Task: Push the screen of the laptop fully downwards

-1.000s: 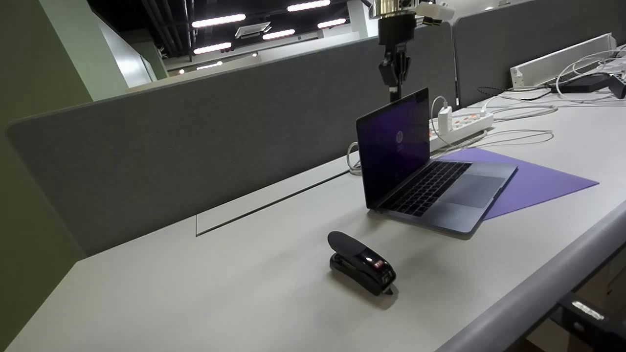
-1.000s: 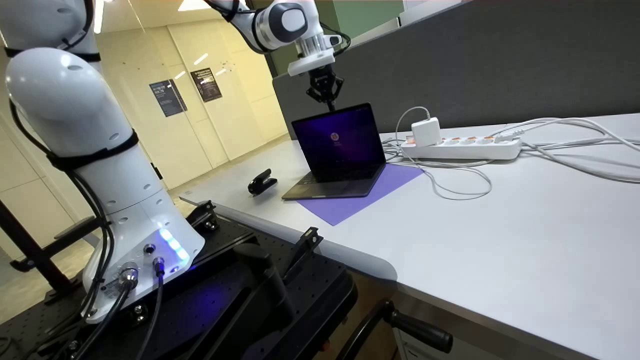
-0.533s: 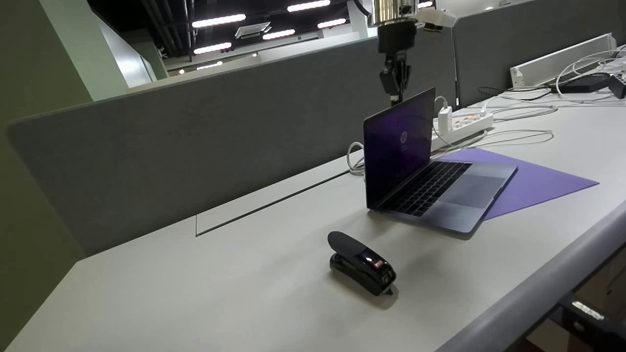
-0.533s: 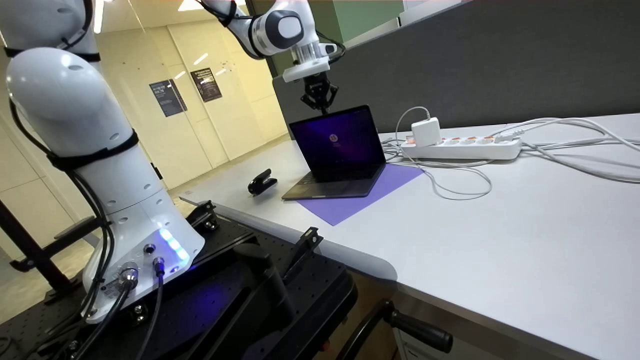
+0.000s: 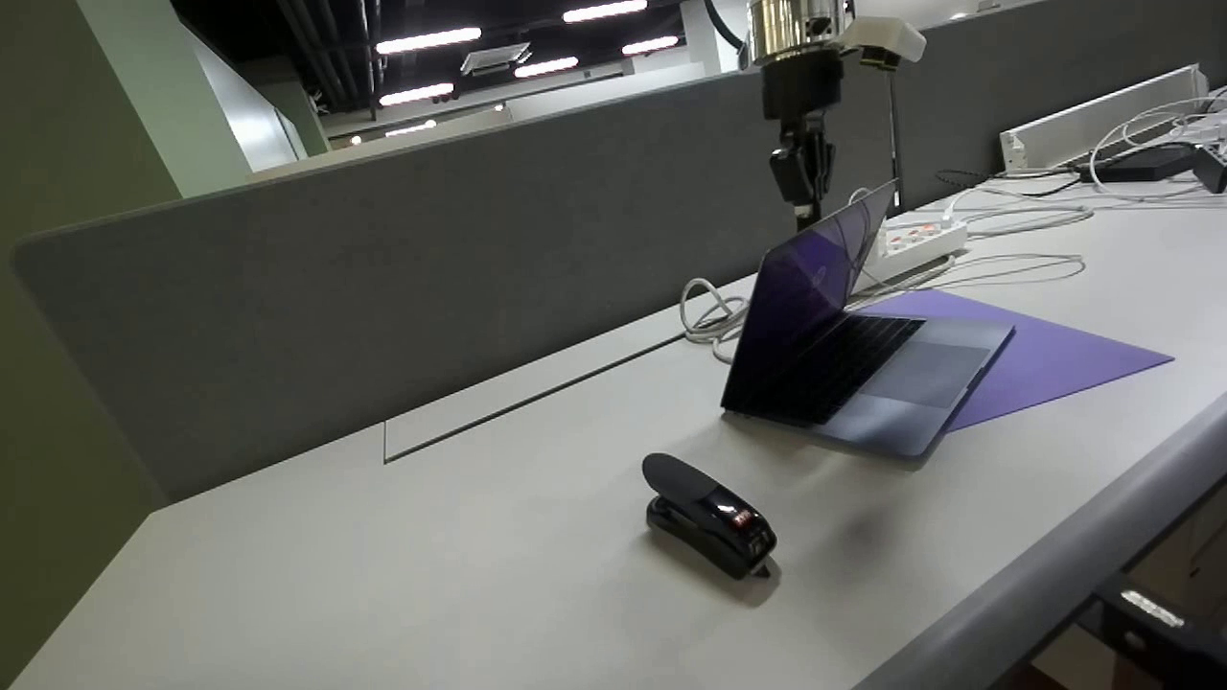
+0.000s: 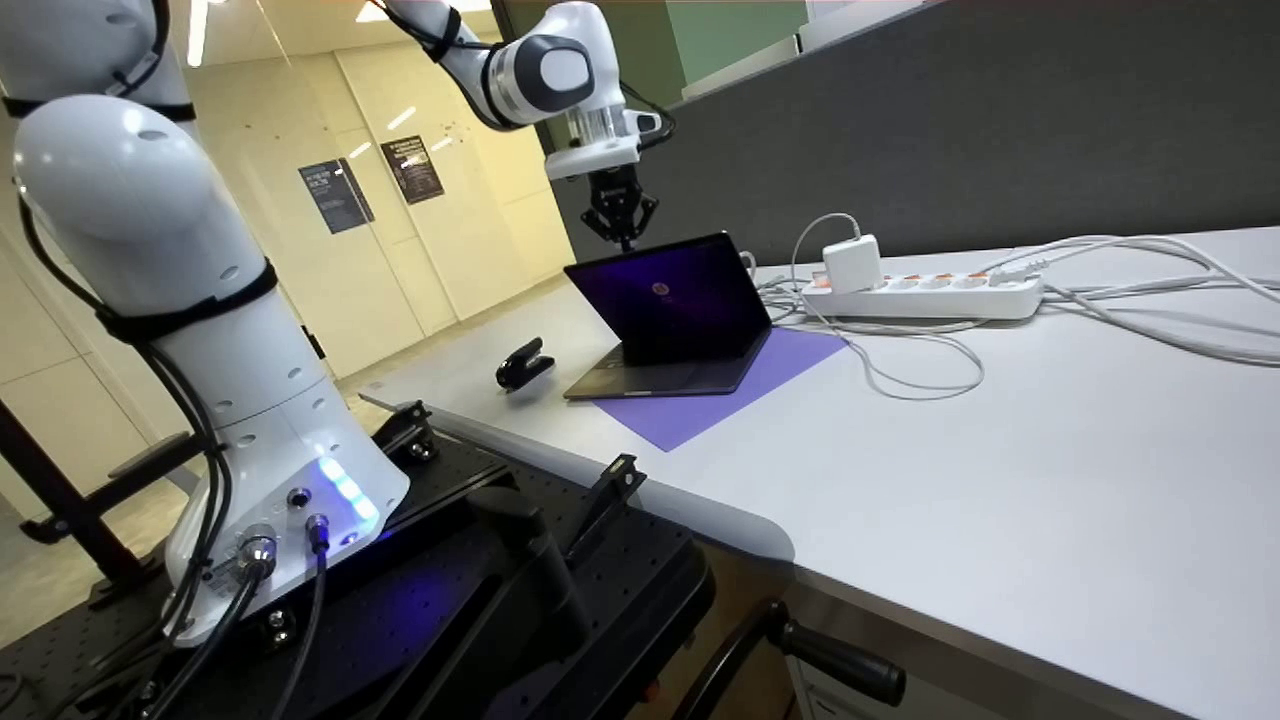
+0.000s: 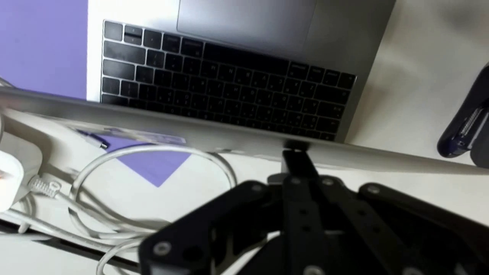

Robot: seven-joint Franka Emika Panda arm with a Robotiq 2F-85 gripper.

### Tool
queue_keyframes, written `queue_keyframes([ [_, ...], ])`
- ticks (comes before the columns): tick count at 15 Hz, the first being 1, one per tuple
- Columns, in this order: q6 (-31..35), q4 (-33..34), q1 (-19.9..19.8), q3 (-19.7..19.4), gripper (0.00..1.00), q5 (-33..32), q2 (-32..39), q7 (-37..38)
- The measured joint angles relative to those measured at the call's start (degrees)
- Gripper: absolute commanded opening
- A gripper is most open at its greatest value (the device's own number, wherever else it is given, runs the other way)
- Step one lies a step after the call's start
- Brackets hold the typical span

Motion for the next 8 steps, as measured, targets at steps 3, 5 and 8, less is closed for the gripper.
queue_keyframes([
  [3,0.1,-2.9,0.0,-0.4,0.0,0.0,-0.7,1.3],
  [5,1.0,-4.8,-0.1,-0.8,0.0,0.5,-0.9,1.6],
  [8,3.4,-7.4,-0.5,-1.2,0.0,1.7,-0.8,1.6],
])
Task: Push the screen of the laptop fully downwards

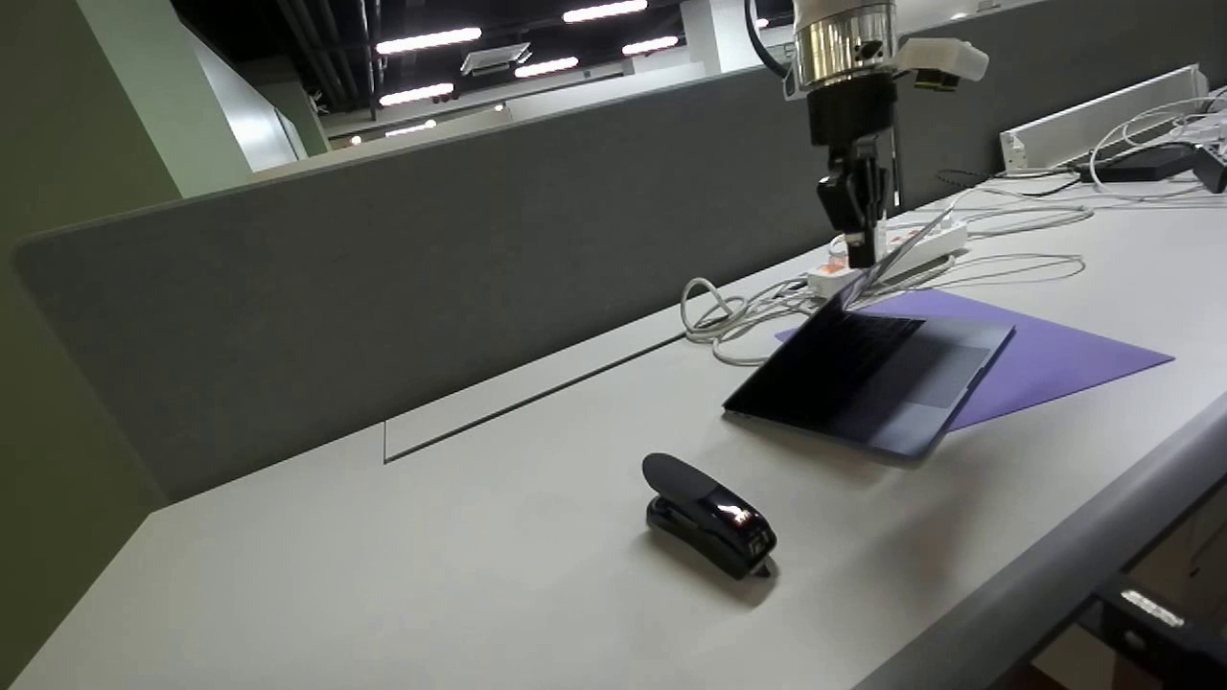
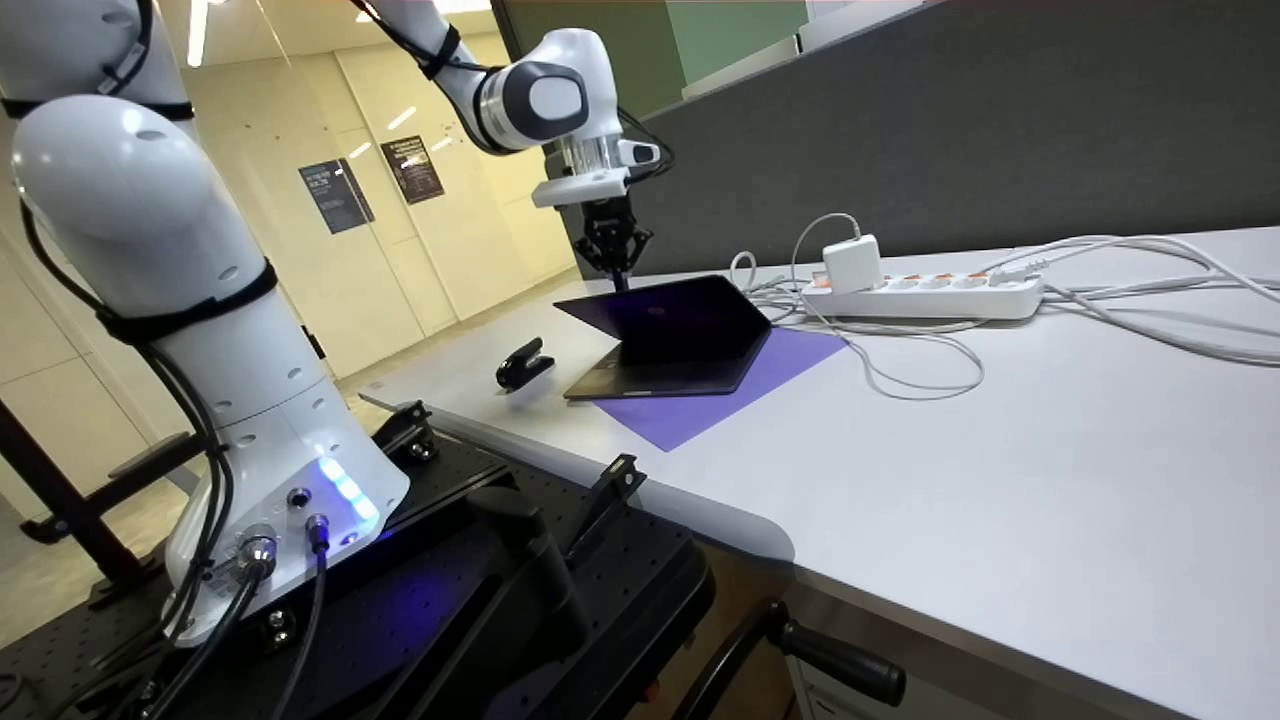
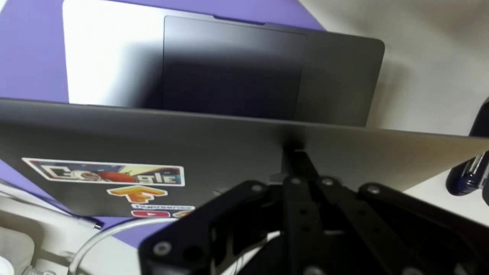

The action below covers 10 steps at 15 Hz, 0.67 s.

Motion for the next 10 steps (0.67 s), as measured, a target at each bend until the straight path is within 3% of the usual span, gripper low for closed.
queue_keyframes([
  [10,6.3,-5.5,-2.0,-1.2,0.0,1.4,3.1,1.3],
])
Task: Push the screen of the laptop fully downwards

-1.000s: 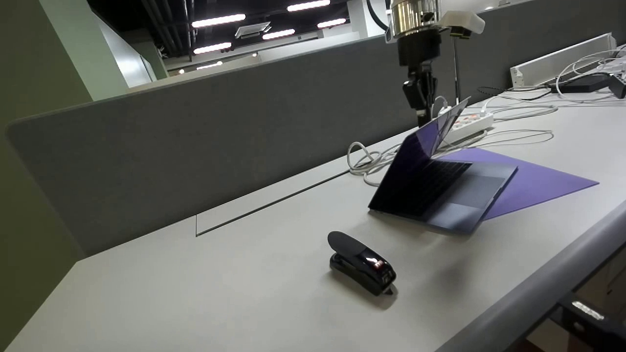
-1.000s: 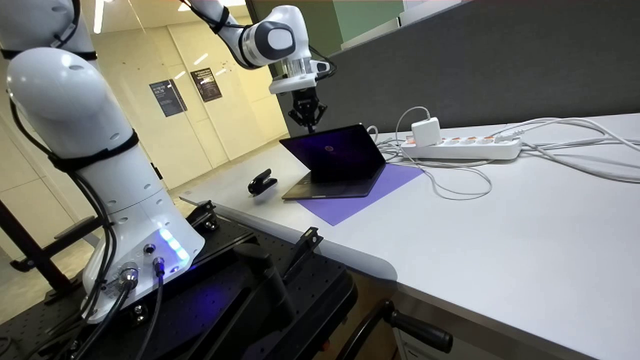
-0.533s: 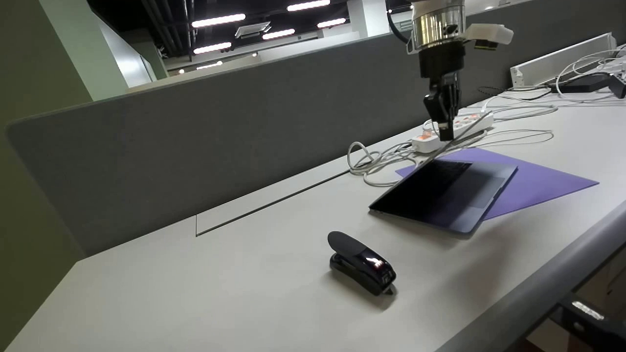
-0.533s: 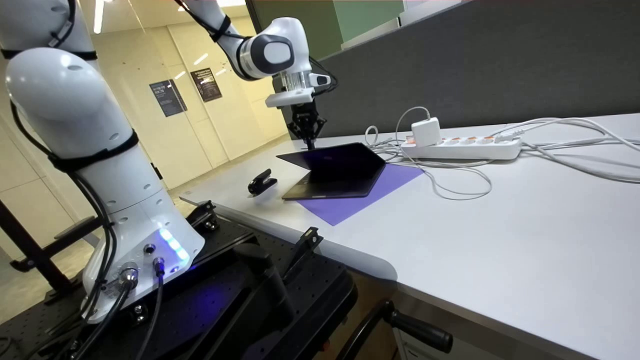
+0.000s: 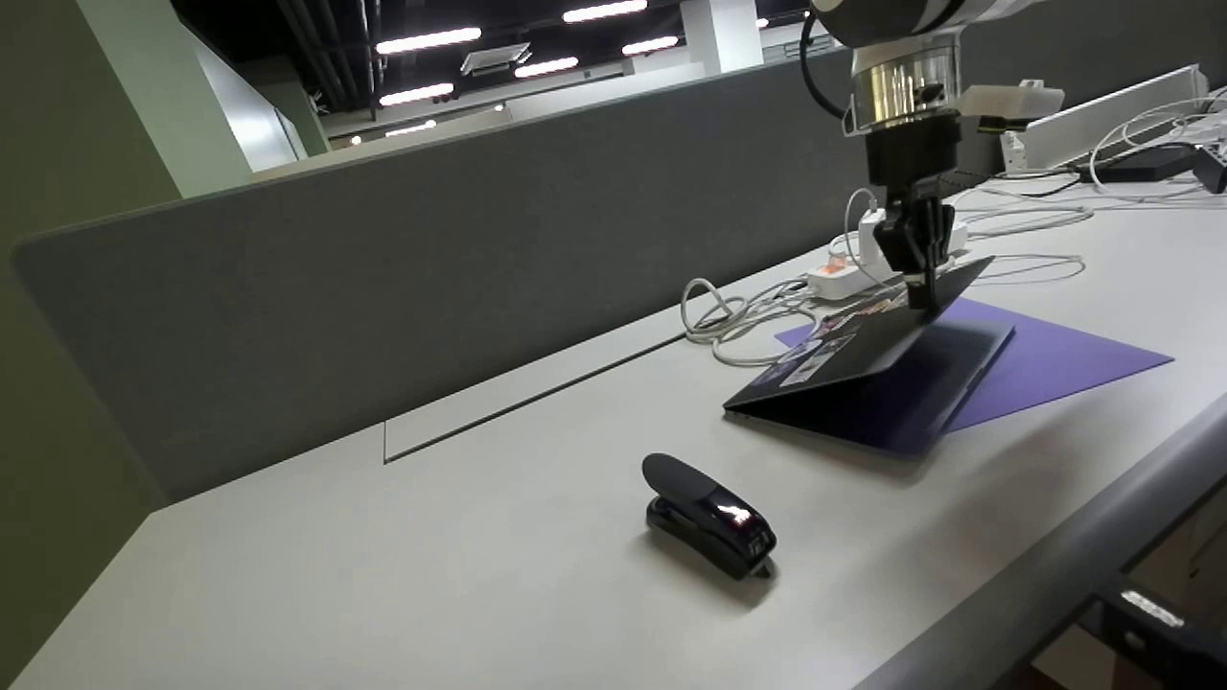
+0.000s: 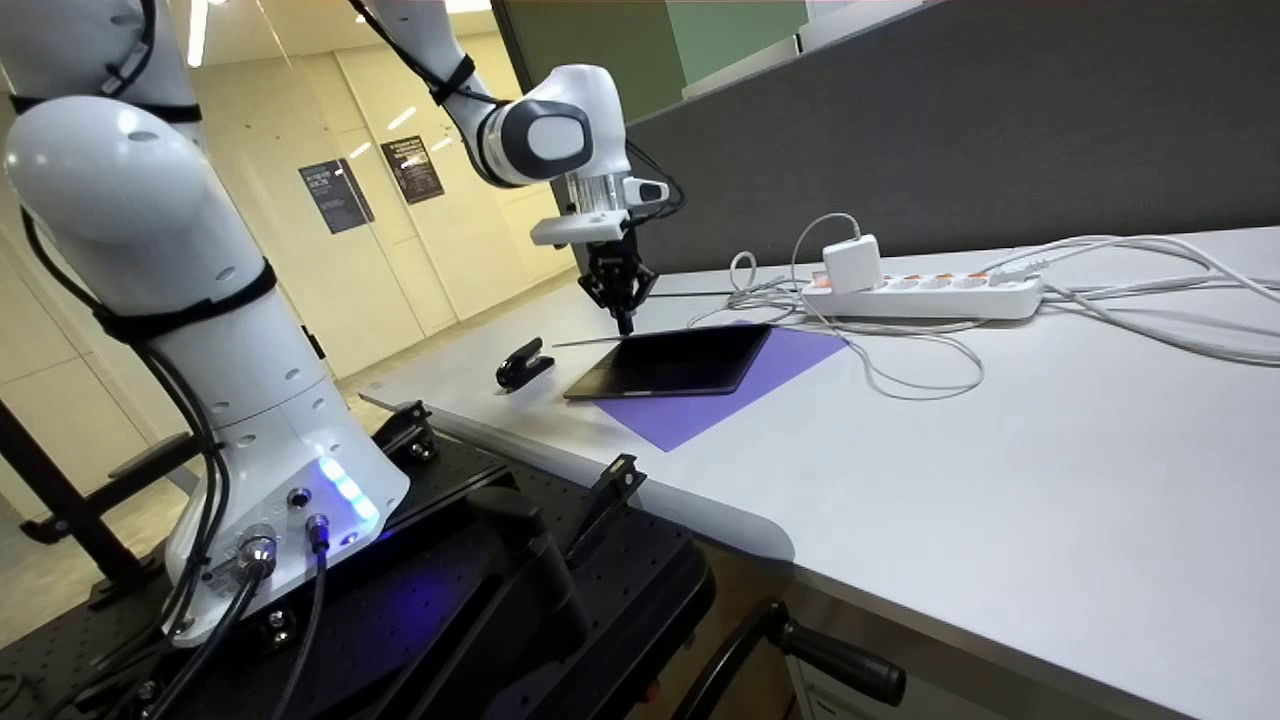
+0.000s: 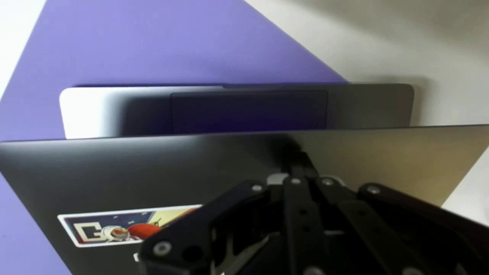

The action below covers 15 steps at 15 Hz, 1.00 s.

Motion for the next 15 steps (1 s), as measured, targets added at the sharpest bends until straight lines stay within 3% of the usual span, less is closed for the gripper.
queue_keyframes([
  [15,12.7,-1.4,-6.4,2.2,0.0,-0.2,10.6,0.6],
])
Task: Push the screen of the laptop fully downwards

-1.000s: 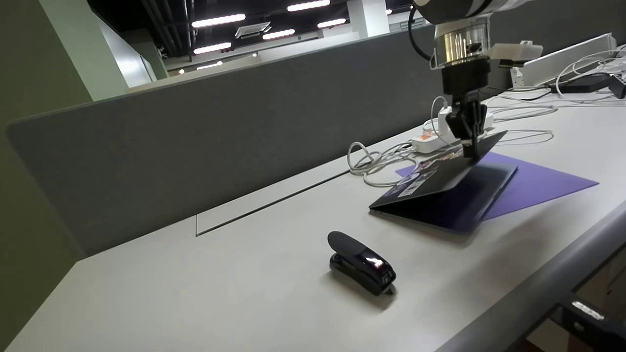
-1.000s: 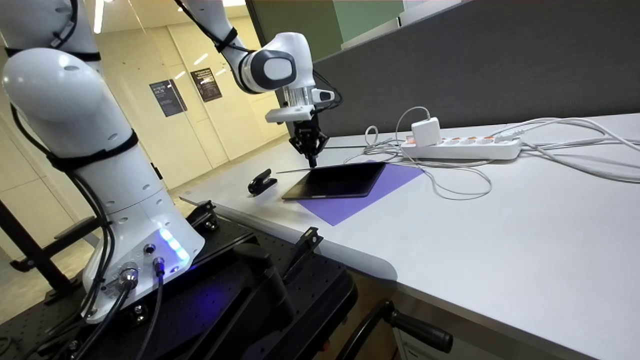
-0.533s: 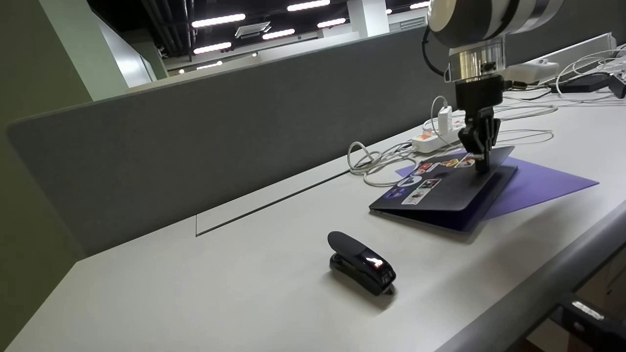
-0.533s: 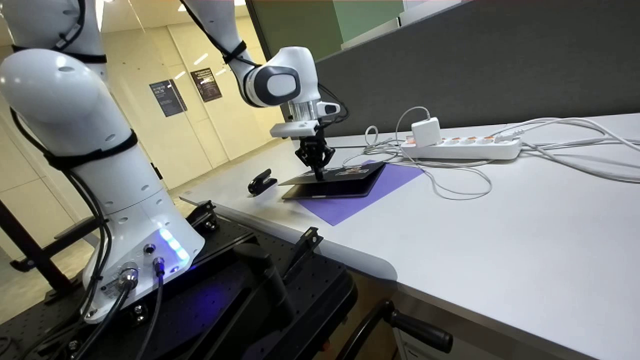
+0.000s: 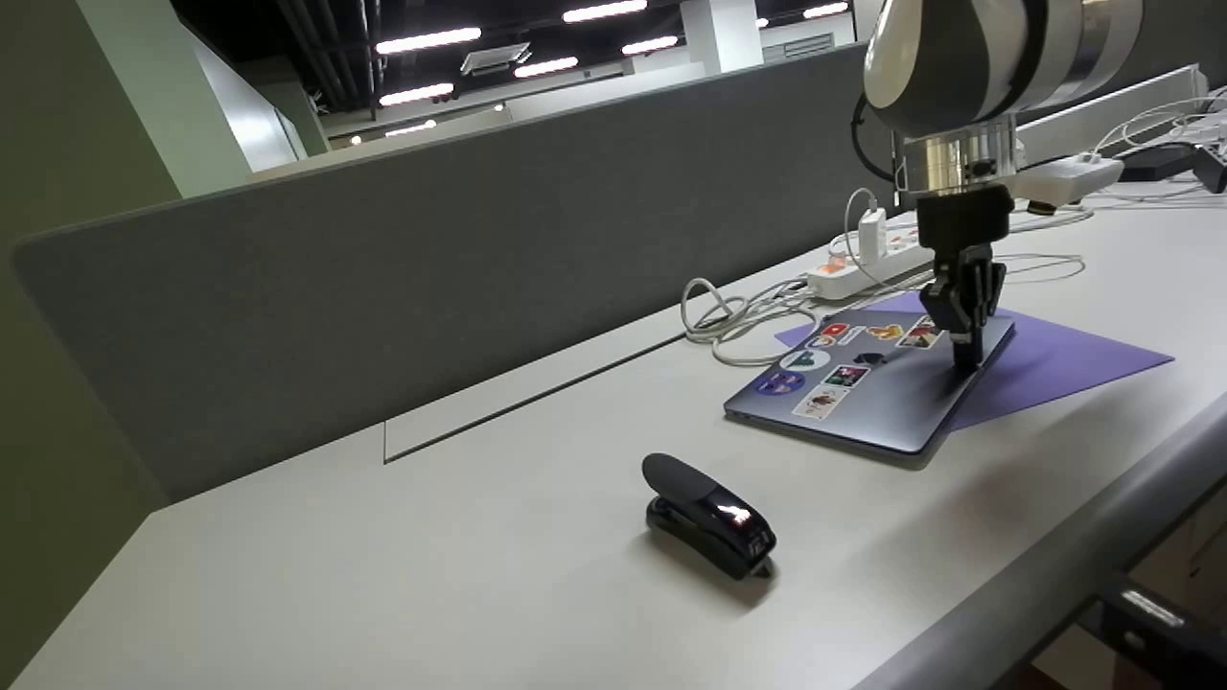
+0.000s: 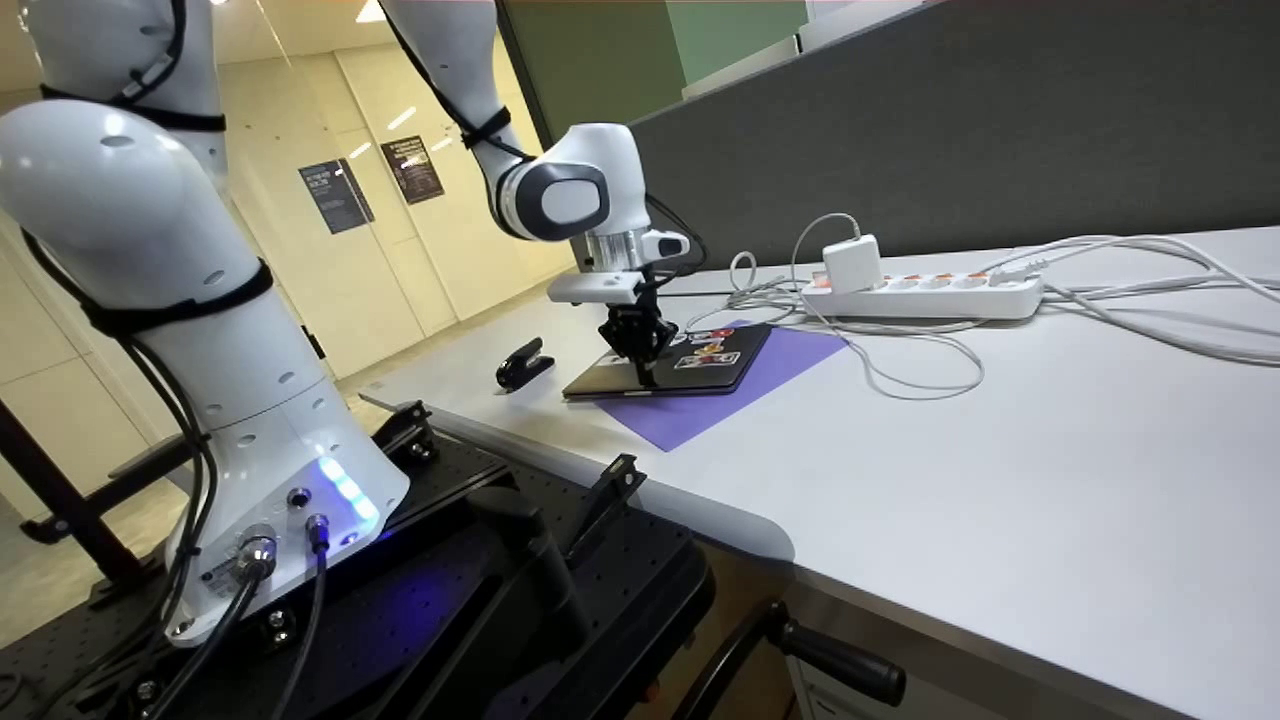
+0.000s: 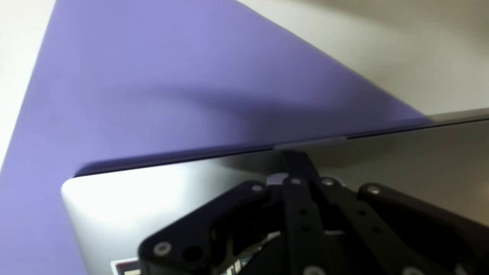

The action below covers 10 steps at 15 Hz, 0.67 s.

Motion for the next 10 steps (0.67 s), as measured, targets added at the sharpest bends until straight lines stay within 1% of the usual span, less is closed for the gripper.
queue_keyframes([
  [10,3.3,-0.1,-0.1,0.2,0.0,-2.5,0.5,4.3],
])
